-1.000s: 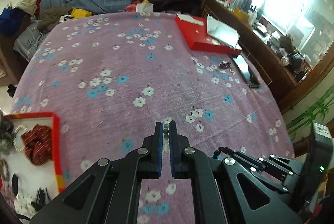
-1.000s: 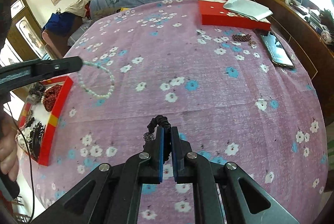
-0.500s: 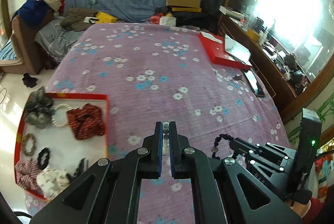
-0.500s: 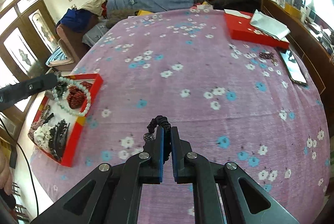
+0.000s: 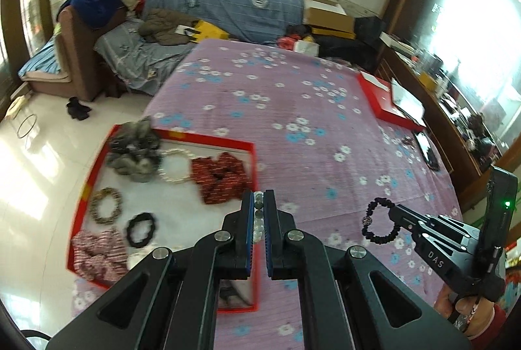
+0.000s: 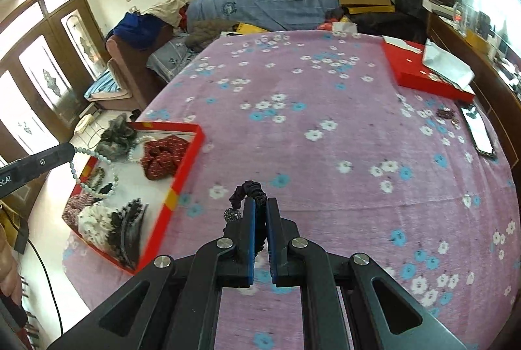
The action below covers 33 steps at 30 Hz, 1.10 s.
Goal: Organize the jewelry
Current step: 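Carry the black beaded and jade-bead bracelets over the tray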
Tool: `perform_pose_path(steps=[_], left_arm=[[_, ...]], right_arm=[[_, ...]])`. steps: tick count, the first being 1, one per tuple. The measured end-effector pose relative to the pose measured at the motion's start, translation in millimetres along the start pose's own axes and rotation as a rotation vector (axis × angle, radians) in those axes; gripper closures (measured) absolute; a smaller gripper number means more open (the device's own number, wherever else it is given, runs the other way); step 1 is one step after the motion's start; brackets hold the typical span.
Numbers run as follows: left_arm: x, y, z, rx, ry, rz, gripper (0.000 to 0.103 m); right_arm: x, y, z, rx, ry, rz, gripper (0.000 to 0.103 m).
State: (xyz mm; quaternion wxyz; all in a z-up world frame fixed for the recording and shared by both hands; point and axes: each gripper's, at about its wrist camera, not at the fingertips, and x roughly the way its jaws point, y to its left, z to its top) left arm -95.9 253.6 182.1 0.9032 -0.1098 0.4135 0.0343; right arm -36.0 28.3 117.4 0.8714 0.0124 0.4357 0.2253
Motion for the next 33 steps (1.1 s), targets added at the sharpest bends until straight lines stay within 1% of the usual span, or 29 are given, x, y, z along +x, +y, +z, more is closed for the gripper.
perform_pose_path(steps=[7, 14, 18, 22, 29, 33], left_arm=[[-16, 52, -1, -0.057, -0.010, 0.050, 0.098], [-15, 80, -4, -0.074, 0.004, 0.085, 0.098], [-9, 85, -5, -0.074, 0.015, 0.074, 0.098], [4, 82, -3, -0.052, 0.029, 0.062, 0.098], [44, 76, 6, 0.004, 0.068, 0.067, 0.098], [68, 78, 10, 0.024, 0.095, 0.076, 0.098]], right_arm=[[10, 44, 4, -0.053, -0.003, 0.057, 0.096], [23, 84, 12, -0.111, 0.016, 0.123, 0.096], [30, 102, 18, -0.135, 0.029, 0.148, 0.096], [37, 111, 21, -0.135, 0.049, 0.162, 0.096], [57, 121, 28, -0.134, 0.093, 0.166, 0.096], [70, 125, 36, -0.118, 0.114, 0.187, 0.095]])
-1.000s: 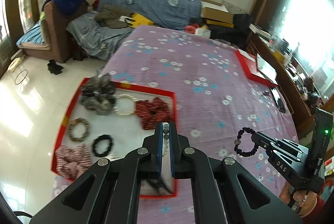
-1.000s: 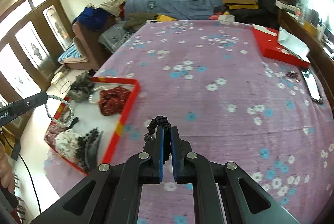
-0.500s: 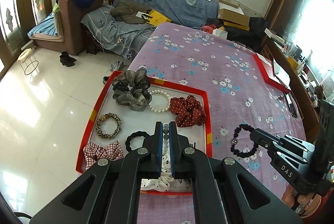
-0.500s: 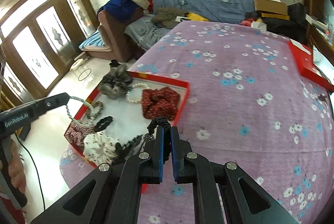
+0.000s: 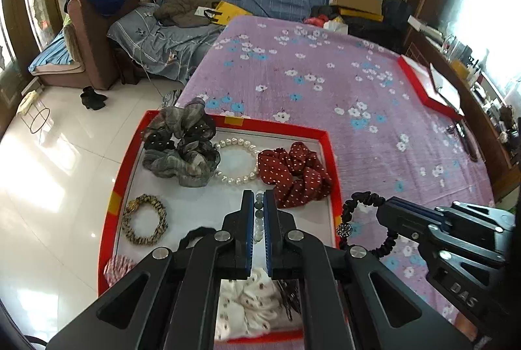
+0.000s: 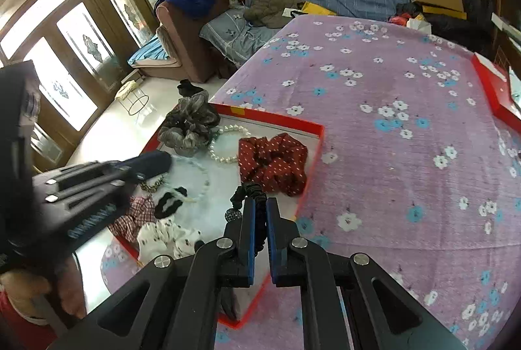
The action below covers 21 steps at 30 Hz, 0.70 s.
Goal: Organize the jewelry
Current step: 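Carry the black beaded and jade-bead bracelets over the tray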
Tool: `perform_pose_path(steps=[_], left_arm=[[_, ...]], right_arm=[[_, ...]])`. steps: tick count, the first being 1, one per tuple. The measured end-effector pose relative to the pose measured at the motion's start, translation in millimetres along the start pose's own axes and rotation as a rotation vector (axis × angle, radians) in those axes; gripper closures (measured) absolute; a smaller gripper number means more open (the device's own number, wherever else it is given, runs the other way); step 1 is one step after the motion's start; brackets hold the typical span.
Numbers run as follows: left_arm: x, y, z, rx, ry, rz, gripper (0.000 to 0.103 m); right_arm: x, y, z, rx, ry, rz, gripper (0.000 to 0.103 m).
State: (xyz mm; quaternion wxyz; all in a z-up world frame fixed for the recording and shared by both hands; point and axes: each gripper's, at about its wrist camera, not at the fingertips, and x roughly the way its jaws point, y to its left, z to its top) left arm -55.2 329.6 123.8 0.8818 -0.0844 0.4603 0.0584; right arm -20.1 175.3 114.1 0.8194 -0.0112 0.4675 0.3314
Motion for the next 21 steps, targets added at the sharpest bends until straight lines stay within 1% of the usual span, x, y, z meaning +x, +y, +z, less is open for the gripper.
perform_pose_path(steps=[6, 11, 14, 21], left_arm=[[31, 10, 5, -0.014, 0.037, -0.007, 0.098], [54, 26, 5, -0.066, 0.080, -0.033, 0.098], [65, 34, 5, -0.088, 0.099, -0.037, 0.098], [82, 46, 4, -0.138, 0.138, -0.072, 0.098]], right_arm=[[26, 0, 12, 0.039, 0.042, 0.064, 0.095], [53, -3, 11, 0.070, 0.099, 0.085, 0.095], [65, -3, 10, 0.070, 0.120, 0.076, 0.095], [85, -4, 13, 0.030, 0.140, 0.019, 0.095]])
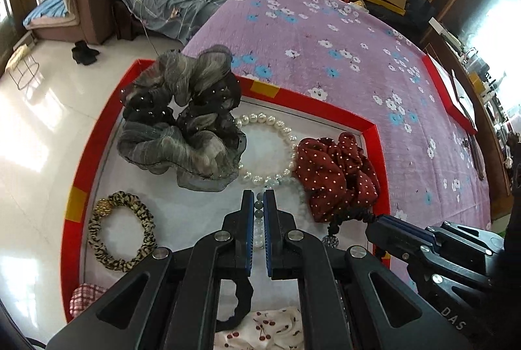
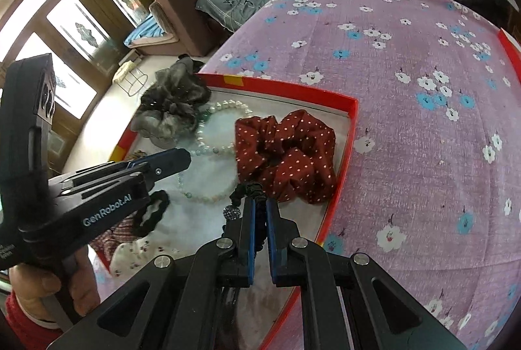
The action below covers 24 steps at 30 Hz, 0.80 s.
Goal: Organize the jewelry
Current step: 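Carry the black beaded and jade-bead bracelets over the tray, then lower both bracelets into the tray and open both tools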
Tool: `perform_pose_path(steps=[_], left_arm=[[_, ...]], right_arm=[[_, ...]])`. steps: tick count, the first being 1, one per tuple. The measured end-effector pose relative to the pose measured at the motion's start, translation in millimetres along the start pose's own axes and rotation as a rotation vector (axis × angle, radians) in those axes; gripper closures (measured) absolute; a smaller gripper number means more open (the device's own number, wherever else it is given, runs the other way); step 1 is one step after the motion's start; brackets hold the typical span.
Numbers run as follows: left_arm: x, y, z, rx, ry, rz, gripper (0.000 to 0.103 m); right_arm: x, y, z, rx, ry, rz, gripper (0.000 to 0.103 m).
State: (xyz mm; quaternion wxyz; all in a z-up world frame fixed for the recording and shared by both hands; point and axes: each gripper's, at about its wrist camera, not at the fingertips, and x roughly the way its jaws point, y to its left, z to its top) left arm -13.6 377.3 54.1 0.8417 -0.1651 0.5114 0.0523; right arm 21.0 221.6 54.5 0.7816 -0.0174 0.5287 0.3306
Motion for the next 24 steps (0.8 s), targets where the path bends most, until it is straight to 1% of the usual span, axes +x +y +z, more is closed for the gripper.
perform_pose_path(steps=[4, 16, 24], left_arm=[[3, -4, 1, 0.014, 0.007, 0.012, 0.098], [-2, -19, -4, 0.111, -0.034, 0.152, 0.098], [-1, -15, -7, 0.106, -0.028, 0.165, 0.098]], right_arm=[[5, -4, 2, 0.002, 0.006, -0.016, 0.095], [11, -8, -1, 0.000, 0.021, -0.024, 0.095], [12, -11, -5, 0.007, 0.028, -0.030, 0.093]])
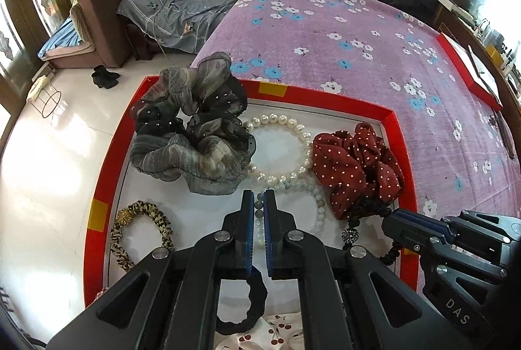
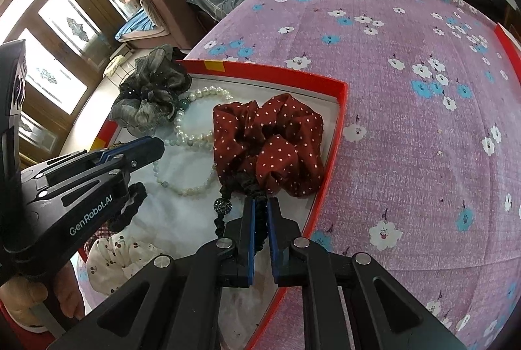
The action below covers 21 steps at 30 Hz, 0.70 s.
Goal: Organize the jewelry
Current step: 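Lower both bracelets into the tray and open both tools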
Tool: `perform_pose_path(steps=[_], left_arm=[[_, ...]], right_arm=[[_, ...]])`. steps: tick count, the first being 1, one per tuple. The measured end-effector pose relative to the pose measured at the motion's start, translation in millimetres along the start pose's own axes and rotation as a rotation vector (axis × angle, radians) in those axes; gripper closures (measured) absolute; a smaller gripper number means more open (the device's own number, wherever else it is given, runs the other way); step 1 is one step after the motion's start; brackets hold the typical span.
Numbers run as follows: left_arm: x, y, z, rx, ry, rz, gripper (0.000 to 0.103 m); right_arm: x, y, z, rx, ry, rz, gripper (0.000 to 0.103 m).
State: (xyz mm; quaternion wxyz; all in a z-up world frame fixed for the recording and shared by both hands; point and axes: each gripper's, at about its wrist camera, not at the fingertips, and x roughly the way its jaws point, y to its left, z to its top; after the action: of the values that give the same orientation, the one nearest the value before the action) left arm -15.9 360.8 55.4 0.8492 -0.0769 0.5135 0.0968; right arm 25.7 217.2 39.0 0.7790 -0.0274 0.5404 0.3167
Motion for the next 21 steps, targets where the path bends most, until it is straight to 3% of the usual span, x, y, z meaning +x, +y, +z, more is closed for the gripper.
perform_pose_path(steps=[19, 21], left_arm=[[2, 4, -7, -0.033, 0.021, 0.005, 0.097], [1, 4, -6, -0.036, 0.018, 0.003, 0.087]], right_arm=[[-10, -1, -7, 0.011, -0.019, -0.009, 0.093], [-12, 0, -8, 0.011, -0.025, -0.007, 0.093]])
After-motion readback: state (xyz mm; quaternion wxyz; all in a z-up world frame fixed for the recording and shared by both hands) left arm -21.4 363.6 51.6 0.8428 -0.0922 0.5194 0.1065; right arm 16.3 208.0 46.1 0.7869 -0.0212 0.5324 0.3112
